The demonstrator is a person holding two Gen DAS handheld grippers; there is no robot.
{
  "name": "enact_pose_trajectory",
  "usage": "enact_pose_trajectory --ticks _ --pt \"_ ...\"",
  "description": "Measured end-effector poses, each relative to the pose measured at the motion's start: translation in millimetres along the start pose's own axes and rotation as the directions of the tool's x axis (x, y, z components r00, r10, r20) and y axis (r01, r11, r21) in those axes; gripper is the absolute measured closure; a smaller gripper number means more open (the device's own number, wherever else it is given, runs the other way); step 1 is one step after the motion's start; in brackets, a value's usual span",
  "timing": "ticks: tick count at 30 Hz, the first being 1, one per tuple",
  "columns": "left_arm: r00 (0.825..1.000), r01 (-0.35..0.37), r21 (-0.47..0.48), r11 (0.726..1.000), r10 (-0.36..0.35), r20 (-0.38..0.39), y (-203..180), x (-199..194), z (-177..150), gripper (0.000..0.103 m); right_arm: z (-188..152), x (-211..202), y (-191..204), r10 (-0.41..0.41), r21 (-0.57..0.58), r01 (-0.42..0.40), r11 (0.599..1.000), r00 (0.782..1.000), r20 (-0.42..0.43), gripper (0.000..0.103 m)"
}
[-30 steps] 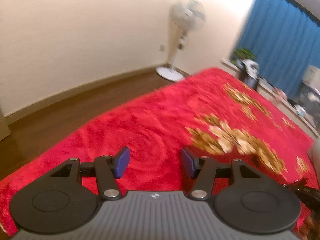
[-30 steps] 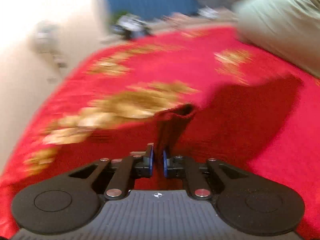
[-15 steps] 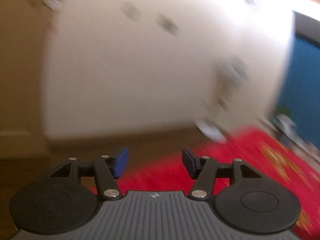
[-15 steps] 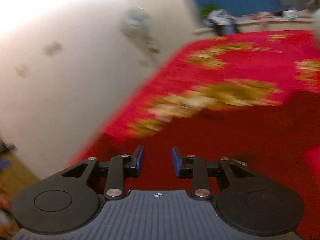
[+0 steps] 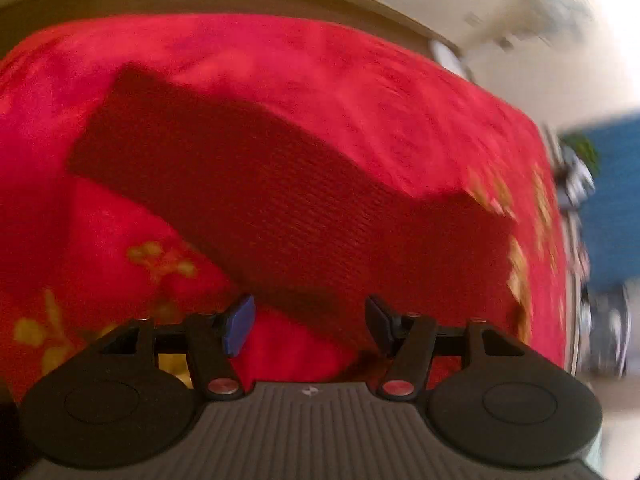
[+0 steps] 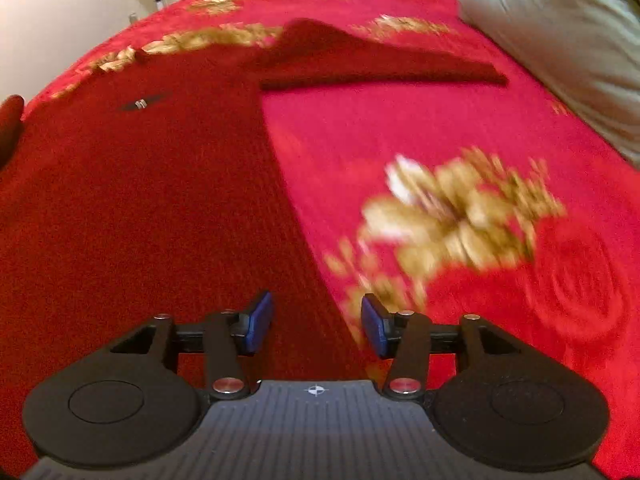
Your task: Fold small clothes
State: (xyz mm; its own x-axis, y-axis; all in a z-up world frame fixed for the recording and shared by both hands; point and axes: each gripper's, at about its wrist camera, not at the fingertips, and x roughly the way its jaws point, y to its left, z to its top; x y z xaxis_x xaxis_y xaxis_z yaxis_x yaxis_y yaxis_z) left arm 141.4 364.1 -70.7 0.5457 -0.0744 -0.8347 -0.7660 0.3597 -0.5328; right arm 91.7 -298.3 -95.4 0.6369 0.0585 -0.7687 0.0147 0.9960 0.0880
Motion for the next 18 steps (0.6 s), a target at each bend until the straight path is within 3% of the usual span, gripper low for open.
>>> enact_pose_trajectory --ticks 3,4,5,6,7,8,9,10,11,12,13,14,15,16,18 --pt "0.999 -0.018 -0.013 1.0 0.019 0.039 8.0 11.4 12.7 0.038 -18.3 -7.3 -3.4 0.0 0.03 -0.001 1.0 0.999 0.054 0.04" --pt "0.998 -0.013 -0.001 1.0 0.013 0.054 7.0 11.5 14.5 0.043 -19.5 -8.1 -1.5 -0.006 0.031 0.004 1.0 0.998 0.06 0.041" --pt "0.996 -0.029 0.034 0.999 0.026 0.086 3.9 9.0 17.0 0.054 -17.6 -7.1 0.3 -0.01 0.03 0.009 1.0 0.998 0.062 0.041" --pt "0.99 -0.088 0.085 0.993 0.077 0.119 -0.3 6.3 17.1 0.082 -18.3 -11.1 -2.2 -0.009 0.025 0.007 1.0 0.998 0.065 0.041" --pt "0.984 -0.087 0.109 0.99 0.068 0.164 -1.8 -0.9 19.2 0.086 -18.3 -11.4 -1.9 -0.007 0.018 0.006 1.0 0.998 0.068 0.041" --pt "0.968 -0.084 0.124 0.989 0.051 0.247 -4.0 -15.1 21.6 0.087 -16.7 -10.8 -2.9 -0.006 0.014 0.005 1.0 0.998 0.069 0.041" --pt "0.928 -0.134 0.159 0.978 0.068 0.366 -12.3 -31.7 23.4 0.087 -12.8 -9.9 -3.6 -0.008 0.017 0.006 1.0 0.998 0.068 0.041" --pt "0.853 -0.232 0.187 0.954 0.108 0.51 -20.0 -49.1 23.3 0.087 -9.0 -9.1 -5.0 -0.013 0.025 0.011 1.0 0.998 0.065 0.041" --pt "0.766 -0.319 0.177 0.931 0.143 0.627 -23.6 -63.4 21.0 0.086 -9.4 -9.9 -7.3 -0.017 0.035 0.014 0.999 0.998 0.06 0.041" --pt "0.696 -0.366 0.138 0.92 0.172 0.697 -21.7 -73.5 21.7 0.084 -7.7 -9.3 -10.9 -0.016 0.042 0.014 0.999 0.998 0.053 0.041" --pt "0.671 -0.377 0.101 0.921 0.197 0.715 -16.8 -78.6 24.4 0.075 -8.0 -9.4 -12.4 -0.015 0.048 0.013 0.999 0.999 0.046 0.041" --pt "0.691 -0.365 0.088 0.927 0.206 0.693 -11.2 -79.6 27.2 0.07 -8.5 -9.9 -13.3 -0.014 0.047 0.012 0.999 0.999 0.039 0.041" --pt "0.742 -0.334 0.099 0.938 0.196 0.641 -5.7 -76.7 29.3 0.061 -8.3 -9.8 -13.6 -0.015 0.044 0.013 0.999 0.999 0.035 0.041" --pt "0.786 -0.301 0.12 0.946 0.174 0.593 -2.6 -73.6 27.9 0.06 -8.4 -9.9 -13.7 -0.015 0.041 0.014 0.999 0.999 0.031 0.041" --pt "0.847 -0.263 0.211 0.941 0.12 0.518 -5.4 -70.2 10.5 0.06 -8.7 -10.1 -14.3 -0.012 0.044 0.011 0.999 1.0 0.023 0.041"
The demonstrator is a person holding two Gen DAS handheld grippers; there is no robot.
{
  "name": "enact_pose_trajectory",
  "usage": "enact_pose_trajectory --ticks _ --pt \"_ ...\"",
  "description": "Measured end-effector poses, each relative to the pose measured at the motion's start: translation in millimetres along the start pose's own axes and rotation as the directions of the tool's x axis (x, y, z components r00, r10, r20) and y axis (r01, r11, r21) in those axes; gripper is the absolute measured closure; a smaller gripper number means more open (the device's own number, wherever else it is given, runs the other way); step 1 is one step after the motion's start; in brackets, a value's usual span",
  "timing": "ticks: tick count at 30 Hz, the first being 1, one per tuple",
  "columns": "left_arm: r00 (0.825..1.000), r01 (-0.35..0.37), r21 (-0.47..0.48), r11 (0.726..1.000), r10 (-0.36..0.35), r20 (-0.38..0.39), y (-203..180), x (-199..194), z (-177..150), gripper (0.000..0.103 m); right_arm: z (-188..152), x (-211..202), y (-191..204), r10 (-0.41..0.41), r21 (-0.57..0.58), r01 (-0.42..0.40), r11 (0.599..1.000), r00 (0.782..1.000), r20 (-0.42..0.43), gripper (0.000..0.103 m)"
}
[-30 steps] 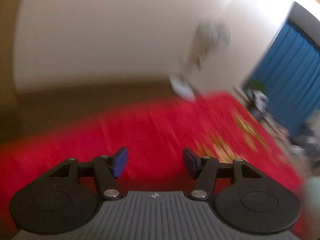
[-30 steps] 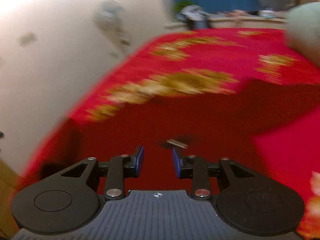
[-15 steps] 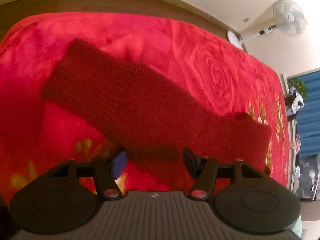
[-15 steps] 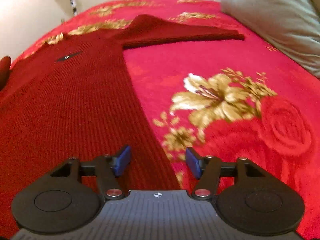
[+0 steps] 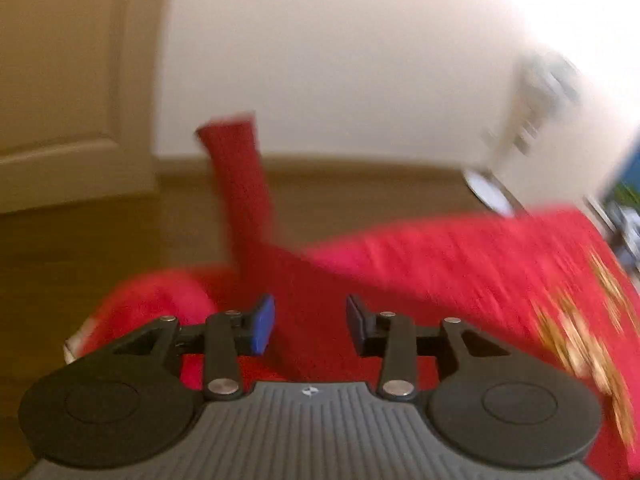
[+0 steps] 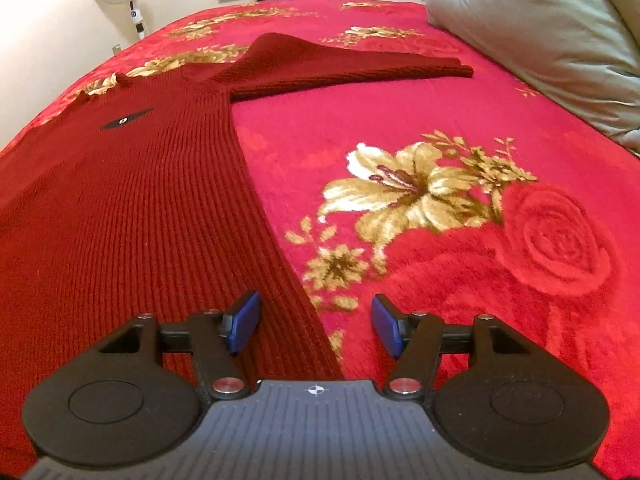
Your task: Fold small clothes
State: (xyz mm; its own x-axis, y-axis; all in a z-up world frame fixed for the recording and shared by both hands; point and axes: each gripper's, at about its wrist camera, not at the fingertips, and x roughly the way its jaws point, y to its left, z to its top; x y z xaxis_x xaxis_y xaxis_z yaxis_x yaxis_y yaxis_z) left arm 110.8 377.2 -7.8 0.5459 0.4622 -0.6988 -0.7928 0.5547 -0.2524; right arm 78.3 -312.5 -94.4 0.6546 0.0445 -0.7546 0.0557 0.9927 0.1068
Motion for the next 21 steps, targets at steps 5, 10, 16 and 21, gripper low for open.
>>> enact_pose_trajectory --ticks 5,10,16,21 --pt "0.962 0.236 0.191 0.953 -0.2 -0.188 -29.6 -32.5 -53.3 0.059 0.7 -0.8 -5.5 0.012 0.04 -0.01 0.999 0.999 -0.031 0.04" --pt "0.894 0.346 0.27 0.899 -0.228 -0.387 -18.2 -56.1 -114.3 0.059 -2.8 -3.7 -11.0 0.043 0.044 -0.041 0.998 0.997 -0.067 0.04" --pt "0.847 0.329 0.249 0.911 -0.168 -0.504 29.5 -67.8 -171.8 0.059 -4.6 -7.2 -8.8 0.089 0.04 -0.086 0.995 0.992 -0.084 0.068" --pt "0.857 0.347 0.284 0.894 -0.179 -0.483 40.4 -73.5 -186.6 0.09 -2.3 -16.6 -12.8 0.146 0.083 -0.14 0.987 0.987 -0.073 0.093"
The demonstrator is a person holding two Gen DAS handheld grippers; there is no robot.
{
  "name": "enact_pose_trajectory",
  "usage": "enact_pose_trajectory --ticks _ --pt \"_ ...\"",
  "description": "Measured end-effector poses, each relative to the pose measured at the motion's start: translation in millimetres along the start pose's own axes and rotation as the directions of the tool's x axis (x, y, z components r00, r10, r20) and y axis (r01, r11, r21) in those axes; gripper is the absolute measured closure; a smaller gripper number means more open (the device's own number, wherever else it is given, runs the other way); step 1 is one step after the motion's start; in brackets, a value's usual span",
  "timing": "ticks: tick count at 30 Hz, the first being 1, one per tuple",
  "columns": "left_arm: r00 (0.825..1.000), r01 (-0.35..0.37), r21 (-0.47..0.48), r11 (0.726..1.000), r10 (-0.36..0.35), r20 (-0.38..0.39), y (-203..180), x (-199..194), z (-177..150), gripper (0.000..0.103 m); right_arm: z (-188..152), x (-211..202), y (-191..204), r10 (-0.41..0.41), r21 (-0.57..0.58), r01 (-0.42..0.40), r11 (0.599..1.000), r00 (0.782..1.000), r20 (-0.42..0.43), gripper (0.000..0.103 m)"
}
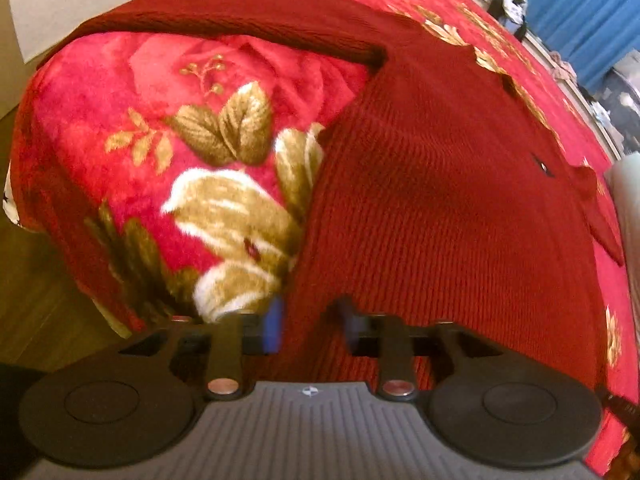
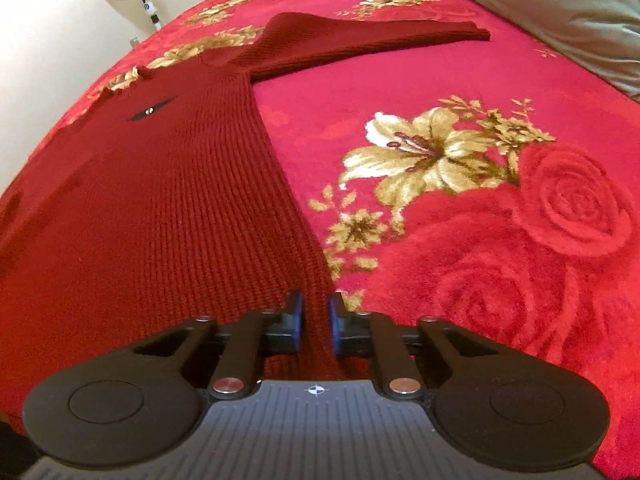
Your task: Fold small clothes
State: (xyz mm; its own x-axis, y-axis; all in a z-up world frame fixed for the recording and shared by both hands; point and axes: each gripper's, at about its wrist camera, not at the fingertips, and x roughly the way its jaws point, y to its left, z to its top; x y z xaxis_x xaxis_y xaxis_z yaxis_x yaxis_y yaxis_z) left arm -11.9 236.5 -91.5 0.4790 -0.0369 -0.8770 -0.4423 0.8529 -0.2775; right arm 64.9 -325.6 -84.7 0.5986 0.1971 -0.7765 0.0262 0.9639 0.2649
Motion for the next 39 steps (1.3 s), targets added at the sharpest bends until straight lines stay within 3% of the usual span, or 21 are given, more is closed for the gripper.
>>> enact_pose_trajectory --ticks 4,8,10,12,15,17,18,19,21,24,26,28,29,34,37,39 --pt "0.996 0.03 0.069 0.997 -0.036 0.08 -18.5 -31.1 -3.6 0.093 9.1 -30.0 -10.0 0.081 0.085 -0.086 0.993 0.994 0.068 0.096" --pt "0.973 0.096 0.158 0.983 -0.127 0.193 -34.4 -85.2 -8.7 0.094 23.8 -87.7 -24.0 0.175 0.159 -0.205 0.966 0.967 0.186 0.099" --pt "0.963 0.112 0.195 0.974 -0.155 0.219 -41.4 -101.8 -9.2 0.094 27.4 -109.6 -27.0 0.151 0.169 -0.191 0.967 0.963 0.224 0.1" --pt "0.968 0.075 0.216 0.974 -0.123 0.217 -49.4 -104.9 -10.2 0.093 28.0 -114.8 -30.0 0.123 0.204 -0.169 0.964 0.968 0.221 0.1" --pt "0.983 -0.029 0.199 0.98 -0.009 0.185 -51.3 -89.7 -6.9 0.089 25.0 -98.0 -26.5 0.049 0.2 -0.079 0.977 0.988 0.149 0.099" --pt "0.977 -0.096 0.196 0.976 0.055 0.206 -54.1 -84.0 -2.8 0.087 22.9 -88.8 -23.6 -0.134 0.203 0.105 0.974 0.982 0.132 0.095" --pt "0.975 -0.086 0.206 0.975 0.04 0.217 -58.1 -82.6 -0.6 0.081 23.4 -86.2 -19.8 -0.199 0.172 0.171 0.97 0.967 0.157 0.095" --pt "0.975 -0.066 0.226 0.972 0.015 0.221 -62.7 -79.0 1.8 0.076 23.7 -84.6 -16.8 -0.198 0.146 0.172 0.974 0.961 0.194 0.095" --pt "0.976 -0.03 0.285 0.958 -0.034 0.217 -75.3 -67.9 4.7 0.074 25.6 -76.4 -11.2 -0.092 0.107 0.071 0.992 0.974 0.208 0.093" --pt "0.983 0.026 0.347 0.938 -0.087 0.163 -90.6 -36.8 1.8 0.065 26.7 -55.4 -2.7 0.102 0.047 -0.113 0.993 0.978 0.181 0.075" --pt "0.994 0.052 0.348 0.936 -0.081 0.069 -92.3 -6.5 -2.0 0.063 21.5 -34.0 5.7 0.107 -0.006 -0.107 0.994 0.989 0.107 0.059" --pt "0.997 0.045 0.303 0.952 -0.026 -0.069 -87.3 26.4 -7.4 0.063 12.9 -4.6 5.8 0.038 -0.026 -0.039 0.999 0.999 -0.032 0.058" --pt "0.998 0.039 0.301 0.953 -0.024 -0.055 -87.5 27.6 -8.7 0.063 7.5 5.8 2.4 -0.004 -0.024 0.002 1.0 0.997 -0.079 0.063" --pt "0.995 0.03 0.337 0.941 -0.059 0.075 -100.8 7.6 -5.4 0.046 10.8 -7.4 3.8 0.052 -0.007 -0.052 0.999 0.998 0.018 0.058" --pt "0.995 0.0 0.316 0.949 -0.032 0.098 -103.8 8.9 -2.1 0.048 7.6 7.1 5.3 0.031 -0.017 -0.032 0.999 0.999 -0.035 0.055" --pt "0.985 -0.009 0.321 0.947 -0.048 0.169 -106.8 -2.2 4.1 0.048 6.1 2.5 11.7 0.019 -0.032 -0.019 0.999 1.0 -0.009 0.056"
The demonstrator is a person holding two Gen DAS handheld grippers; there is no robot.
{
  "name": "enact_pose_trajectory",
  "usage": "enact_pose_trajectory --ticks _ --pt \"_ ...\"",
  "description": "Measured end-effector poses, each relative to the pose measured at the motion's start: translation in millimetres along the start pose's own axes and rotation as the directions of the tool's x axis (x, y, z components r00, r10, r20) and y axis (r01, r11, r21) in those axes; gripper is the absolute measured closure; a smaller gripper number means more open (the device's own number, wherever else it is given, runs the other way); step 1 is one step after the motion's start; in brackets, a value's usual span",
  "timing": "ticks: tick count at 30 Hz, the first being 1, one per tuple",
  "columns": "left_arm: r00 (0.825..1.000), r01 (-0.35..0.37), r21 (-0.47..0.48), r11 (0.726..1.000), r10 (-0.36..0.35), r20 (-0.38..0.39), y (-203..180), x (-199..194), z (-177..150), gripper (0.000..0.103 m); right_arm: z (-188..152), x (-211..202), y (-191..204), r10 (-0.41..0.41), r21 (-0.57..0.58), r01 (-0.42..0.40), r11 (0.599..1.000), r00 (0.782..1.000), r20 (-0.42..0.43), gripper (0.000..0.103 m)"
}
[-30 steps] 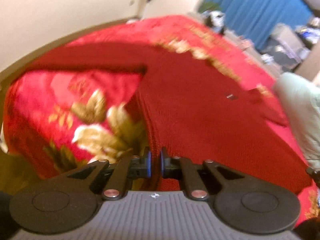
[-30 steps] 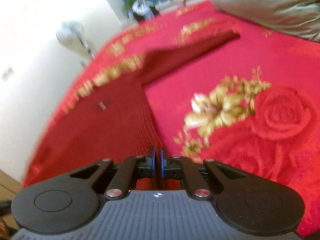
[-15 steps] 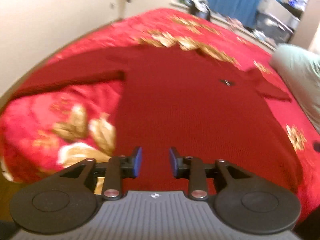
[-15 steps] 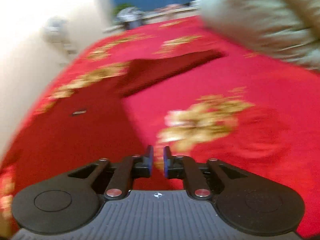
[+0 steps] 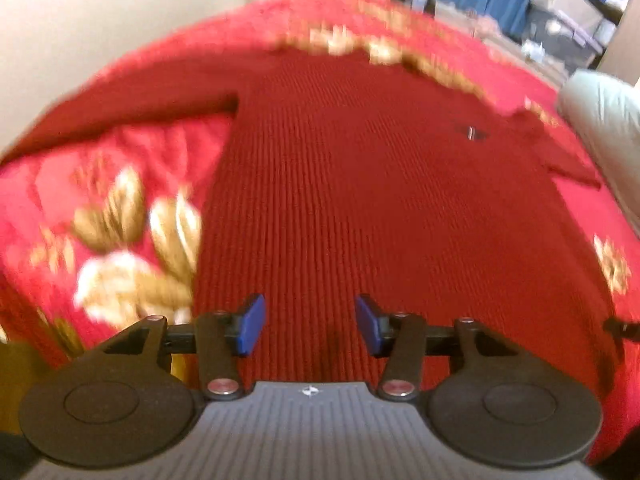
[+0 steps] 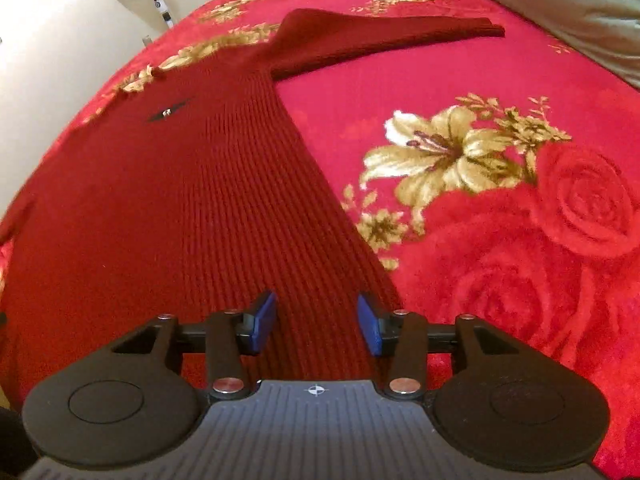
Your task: Fold small clothes
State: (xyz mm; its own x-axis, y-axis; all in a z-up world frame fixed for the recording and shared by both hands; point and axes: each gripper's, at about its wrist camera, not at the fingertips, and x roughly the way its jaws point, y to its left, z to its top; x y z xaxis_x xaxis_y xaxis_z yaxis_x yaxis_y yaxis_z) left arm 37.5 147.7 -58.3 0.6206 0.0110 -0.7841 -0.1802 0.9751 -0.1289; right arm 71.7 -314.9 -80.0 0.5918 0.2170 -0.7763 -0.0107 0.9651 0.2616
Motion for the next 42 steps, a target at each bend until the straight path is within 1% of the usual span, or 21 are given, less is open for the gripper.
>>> enact_pose_trajectory --ticks 2,4,7,10,13,15,17,18,19,20,21,22,23,25,26,29,31,37,40,42 --pt "0.995 -0.022 0.035 0.999 0.019 0.094 -4.0 -15.8 13.9 0.048 1.2 -8.3 4.2 0.009 -0.02 -0.008 1.0 0.998 0.054 0.056" --pt "0.983 -0.049 0.053 0.997 0.039 0.18 -8.0 -31.5 33.4 0.047 2.7 -16.3 4.8 0.009 -0.03 -0.006 1.0 0.993 0.115 0.055" --pt "0.962 -0.06 0.041 0.997 0.047 0.268 -6.8 -44.1 69.3 0.041 5.5 -21.5 2.6 0.001 -0.022 0.003 1.0 0.983 0.181 0.055" --pt "0.948 -0.063 0.006 0.998 0.058 0.314 1.7 -49.4 107.3 0.039 7.6 -23.0 1.1 -0.002 -0.009 0.004 1.0 0.977 0.214 0.055" --pt "0.936 -0.08 -0.014 0.997 0.08 0.343 14.0 -38.7 141.1 0.039 6.4 -23.0 3.1 -0.029 -0.022 0.035 0.999 0.971 0.237 0.055" --pt "0.925 -0.118 -0.029 0.993 0.12 0.36 26.1 -22.1 154.0 0.039 5.4 -23.3 5.8 -0.041 -0.041 0.053 0.998 0.967 0.253 0.056" --pt "0.912 -0.172 -0.049 0.984 0.178 0.369 38.2 -5.2 155.3 0.039 4.4 -24.5 7.8 -0.045 -0.056 0.062 0.996 0.963 0.266 0.055" --pt "0.911 -0.198 -0.054 0.979 0.204 0.36 44.1 6.2 152.1 0.039 3.8 -25.0 8.7 -0.047 -0.063 0.067 0.996 0.961 0.273 0.056" --pt "0.923 -0.222 -0.052 0.974 0.227 0.312 49.7 17.9 150.2 0.042 2.9 -25.6 9.5 -0.049 -0.07 0.072 0.995 0.959 0.279 0.055" --pt "0.939 -0.251 -0.067 0.966 0.26 0.224 53.5 29.5 153.4 0.045 2.4 -25.5 10.7 -0.054 -0.078 0.079 0.994 0.957 0.285 0.055" --pt "0.943 -0.241 -0.1 0.965 0.257 0.21 60.0 32.2 152.9 0.049 2.4 -25.1 12.2 -0.057 -0.085 0.085 0.993 0.956 0.289 0.055" --pt "0.945 -0.223 -0.121 0.967 0.245 0.218 63.9 32.0 154.9 0.048 3.0 -24.4 13.5 -0.058 -0.09 0.087 0.992 0.955 0.291 0.056" --pt "0.943 -0.226 -0.123 0.966 0.249 0.223 66.4 32.4 157.5 0.048 4.2 -23.5 14.8 -0.055 -0.093 0.086 0.992 0.954 0.295 0.056" --pt "0.93 -0.262 -0.121 0.958 0.284 0.235 71.6 31.6 159.4 0.048 6.2 -22.0 17.7 -0.044 -0.094 0.076 0.993 0.952 0.304 0.056" --pt "0.929 -0.264 -0.134 0.955 0.289 0.231 75.6 32.3 159.1 0.048 7.0 -20.8 19.1 -0.043 -0.096 0.076 0.993 0.951 0.305 0.056" --pt "0.947 -0.223 -0.212 0.951 0.264 0.185 90.5 32.3 156.9 0.048 7.5 -14.9 22.5 -0.06 -0.106 0.095 0.99 0.955 0.292 0.056" --pt "0.956 -0.21 -0.25 0.945 0.253 0.151 103.1 37.3 154.8 0.048 7.5 -13.1 24.2 -0.061 -0.106 0.095 0.99 0.958 0.281 0.056" --pt "0.957 -0.226 -0.344 0.911 0.274 0.097 134.4 41.3 154.6 0.048 8.4 -10.3 24.1 -0.062 -0.089 0.088 0.992 0.965 0.256 0.056" --pt "0.963 -0.216 -0.411 0.886 0.263 0.063 149.6 42.2 151.5 0.048 8.6 -9.6 22.8 -0.058 -0.081 0.08 0.993 0.967 0.247 0.056" --pt "0.966 -0.209 -0.46 0.863 0.255 0.041 159.6 45.0 150.0 0.047 8.5 -9.1 21.8 -0.058 -0.075 0.079 0.994 0.968 0.243 0.056"
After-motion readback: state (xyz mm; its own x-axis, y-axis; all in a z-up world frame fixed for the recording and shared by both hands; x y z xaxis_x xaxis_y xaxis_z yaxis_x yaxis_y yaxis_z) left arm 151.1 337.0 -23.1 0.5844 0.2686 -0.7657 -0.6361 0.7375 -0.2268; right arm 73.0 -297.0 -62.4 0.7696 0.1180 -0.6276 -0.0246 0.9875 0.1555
